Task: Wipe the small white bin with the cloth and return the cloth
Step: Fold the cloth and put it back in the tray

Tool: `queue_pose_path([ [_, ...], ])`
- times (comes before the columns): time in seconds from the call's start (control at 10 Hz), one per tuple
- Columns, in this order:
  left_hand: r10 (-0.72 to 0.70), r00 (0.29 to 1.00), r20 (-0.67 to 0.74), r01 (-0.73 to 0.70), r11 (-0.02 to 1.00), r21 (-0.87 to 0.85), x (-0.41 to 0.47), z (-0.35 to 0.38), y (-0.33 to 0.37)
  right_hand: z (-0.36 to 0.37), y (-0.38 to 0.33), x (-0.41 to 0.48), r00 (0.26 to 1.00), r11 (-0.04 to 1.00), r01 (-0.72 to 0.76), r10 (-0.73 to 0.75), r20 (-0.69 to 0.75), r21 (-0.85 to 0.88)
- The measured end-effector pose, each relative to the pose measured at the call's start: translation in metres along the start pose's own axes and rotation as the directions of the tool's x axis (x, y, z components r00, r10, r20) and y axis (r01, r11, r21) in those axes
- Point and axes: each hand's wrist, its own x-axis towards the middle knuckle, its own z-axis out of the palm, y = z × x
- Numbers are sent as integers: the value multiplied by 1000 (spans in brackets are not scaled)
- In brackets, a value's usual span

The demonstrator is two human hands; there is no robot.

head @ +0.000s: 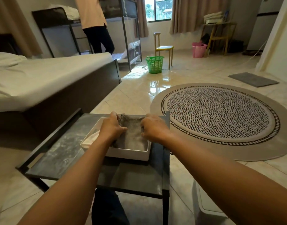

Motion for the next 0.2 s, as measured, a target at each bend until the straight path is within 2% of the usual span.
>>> queue_pose_path([
  [0.1, 63, 998, -2, -62, 983, 173, 3, 7, -3, 1, 3, -6, 998, 994, -49, 51, 21, -98],
  [0.2, 143, 989, -45, -118, 928, 354, -4, 6, -2, -14, 14, -14, 995, 995, -102, 102, -17, 23],
])
